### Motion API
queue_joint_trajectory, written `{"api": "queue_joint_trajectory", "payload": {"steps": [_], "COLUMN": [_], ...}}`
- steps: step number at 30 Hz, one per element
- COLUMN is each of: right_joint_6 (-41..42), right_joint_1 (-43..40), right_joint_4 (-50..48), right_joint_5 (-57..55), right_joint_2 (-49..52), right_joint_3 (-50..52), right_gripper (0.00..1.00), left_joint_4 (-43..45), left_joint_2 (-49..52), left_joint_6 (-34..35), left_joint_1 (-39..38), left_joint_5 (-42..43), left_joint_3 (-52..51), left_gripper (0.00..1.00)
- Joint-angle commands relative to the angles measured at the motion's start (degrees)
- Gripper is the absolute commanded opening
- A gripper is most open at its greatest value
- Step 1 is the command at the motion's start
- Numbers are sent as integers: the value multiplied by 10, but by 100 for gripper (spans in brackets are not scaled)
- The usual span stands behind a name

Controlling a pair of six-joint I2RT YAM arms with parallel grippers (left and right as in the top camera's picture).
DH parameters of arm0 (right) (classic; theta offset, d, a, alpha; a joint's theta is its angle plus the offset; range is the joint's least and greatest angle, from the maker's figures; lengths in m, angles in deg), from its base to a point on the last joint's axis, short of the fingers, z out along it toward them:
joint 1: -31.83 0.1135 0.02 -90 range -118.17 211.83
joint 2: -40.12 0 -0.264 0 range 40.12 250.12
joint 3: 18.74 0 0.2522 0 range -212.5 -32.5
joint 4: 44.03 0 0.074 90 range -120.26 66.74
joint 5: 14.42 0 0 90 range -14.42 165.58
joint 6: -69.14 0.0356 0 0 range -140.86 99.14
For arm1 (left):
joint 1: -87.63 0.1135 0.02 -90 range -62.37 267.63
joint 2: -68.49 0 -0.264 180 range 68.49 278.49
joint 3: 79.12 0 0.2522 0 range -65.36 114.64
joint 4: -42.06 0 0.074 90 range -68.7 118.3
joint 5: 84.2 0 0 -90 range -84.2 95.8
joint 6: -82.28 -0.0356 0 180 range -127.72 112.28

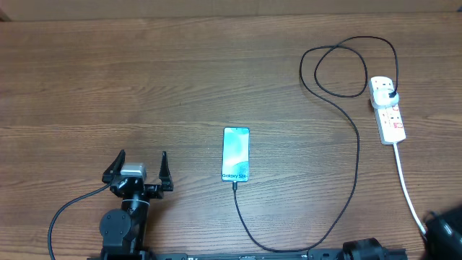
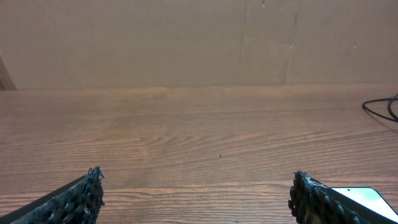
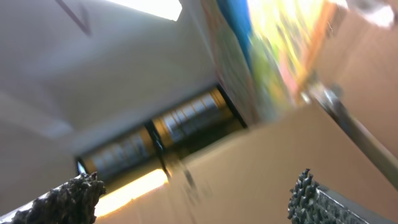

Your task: Plug charger to phone and switch on socket

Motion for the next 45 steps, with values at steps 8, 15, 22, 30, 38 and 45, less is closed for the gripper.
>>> {"api": "queue_joint_trajectory", "payload": {"steps": [8, 15, 22, 30, 38, 45], "right_joint_6": [2, 2, 2, 2, 2, 1], "right_joint_1": [2, 2, 2, 2, 2, 2], "right_joint_4": [259, 263, 213, 200, 201, 218], "right_joint_5": [-25, -25, -25, -25, -24, -14], "right_joint_2": [-5, -5, -5, -5, -5, -3], "right_joint_3": [55, 132, 222, 286, 327, 330], "right_gripper": [100, 100, 100, 100, 100, 100], "left_joint_4": [-1, -1, -1, -1, -1, -1], "left_joint_2": [-3, -3, -3, -3, -3, -3], "left_joint_6": [-12, -12, -12, -12, -12, -12], "left_joint_1": [-4, -4, -4, -4, -4, -4], "left_joint_5": [7, 7, 7, 8, 7, 7], "left_joint_3": [-2, -2, -2, -2, -2, -2], "left_gripper": [99, 100, 99, 100, 100, 100]}}
